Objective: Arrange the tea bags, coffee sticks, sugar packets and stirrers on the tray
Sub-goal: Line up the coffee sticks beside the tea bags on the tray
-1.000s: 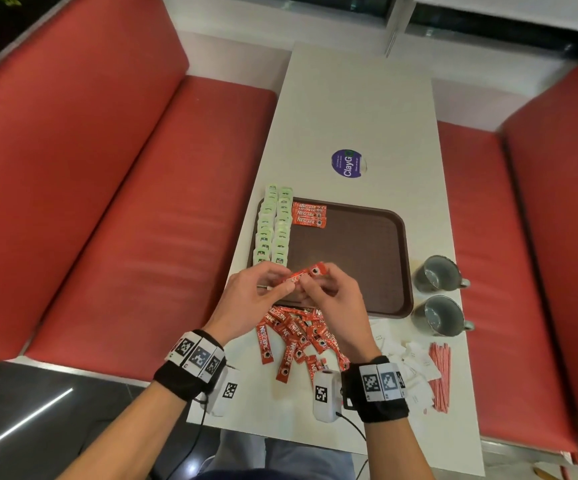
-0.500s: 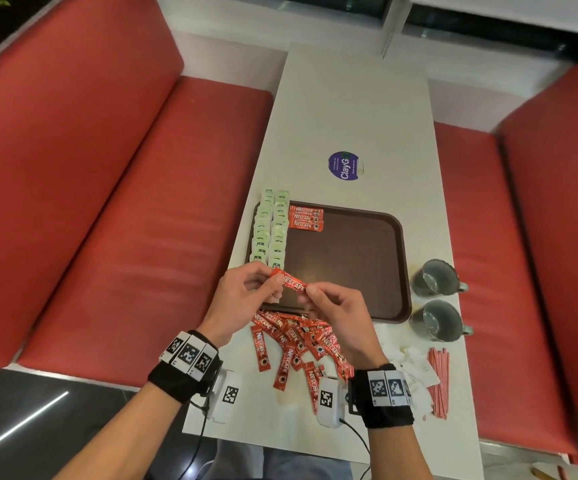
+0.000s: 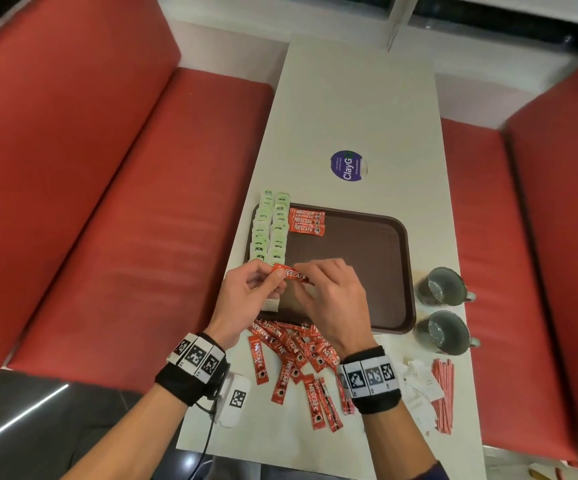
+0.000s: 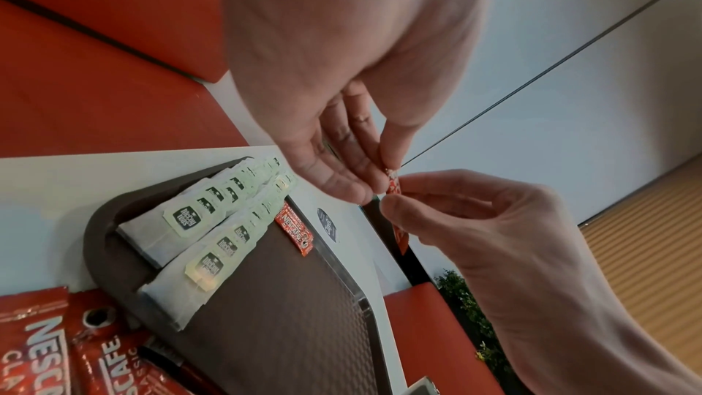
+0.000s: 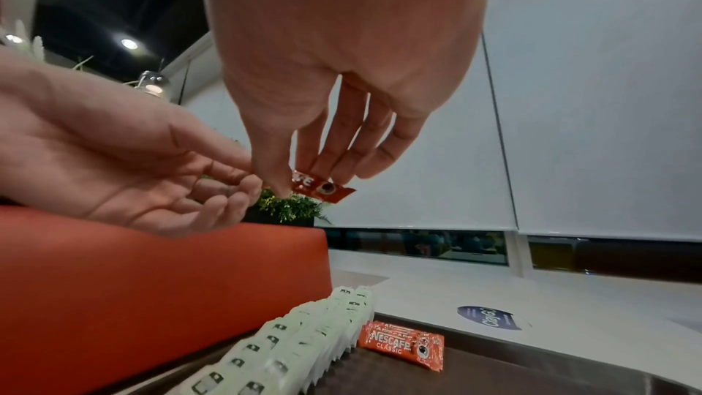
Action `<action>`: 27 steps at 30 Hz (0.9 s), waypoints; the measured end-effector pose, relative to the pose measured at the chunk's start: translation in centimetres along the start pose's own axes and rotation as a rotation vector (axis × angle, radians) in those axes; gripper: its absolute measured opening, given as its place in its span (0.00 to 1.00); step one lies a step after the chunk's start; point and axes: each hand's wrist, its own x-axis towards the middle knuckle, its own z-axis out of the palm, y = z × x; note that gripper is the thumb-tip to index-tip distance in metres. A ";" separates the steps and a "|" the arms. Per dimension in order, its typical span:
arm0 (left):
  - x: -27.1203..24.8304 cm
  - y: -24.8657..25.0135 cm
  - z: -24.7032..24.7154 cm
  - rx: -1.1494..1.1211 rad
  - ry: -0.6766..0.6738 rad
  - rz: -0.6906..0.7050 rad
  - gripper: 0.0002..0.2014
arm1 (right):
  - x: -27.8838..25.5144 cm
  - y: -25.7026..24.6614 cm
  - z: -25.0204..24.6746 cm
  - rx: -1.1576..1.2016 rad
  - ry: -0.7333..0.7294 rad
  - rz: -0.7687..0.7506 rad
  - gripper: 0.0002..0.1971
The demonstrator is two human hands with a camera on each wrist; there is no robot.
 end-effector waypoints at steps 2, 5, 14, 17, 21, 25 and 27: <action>0.7 -0.7 -0.4 0.014 0.016 -0.004 0.06 | 0.7 0.8 0.8 -0.022 -0.016 -0.057 0.10; 2.0 -2.5 -1.6 0.140 0.106 0.009 0.05 | 2.5 2.9 2.3 -0.031 -0.060 -0.039 0.08; 4.8 -8.4 -4.3 0.599 0.209 -0.122 0.13 | 9.2 10.1 8.3 -0.199 -0.301 0.194 0.11; 5.3 -9.8 -4.2 0.646 0.185 -0.149 0.16 | 10.5 10.5 10.0 -0.217 -0.355 0.205 0.11; 5.6 -10.9 -4.2 0.668 0.177 -0.149 0.17 | 10.9 11.0 11.1 -0.195 -0.378 0.249 0.12; 5.8 -11.4 -4.2 0.652 0.176 -0.150 0.17 | 10.3 11.6 11.1 -0.196 -0.389 0.255 0.11; 5.8 -11.4 -4.2 0.648 0.177 -0.147 0.16 | 10.0 11.9 11.1 -0.207 -0.428 0.263 0.13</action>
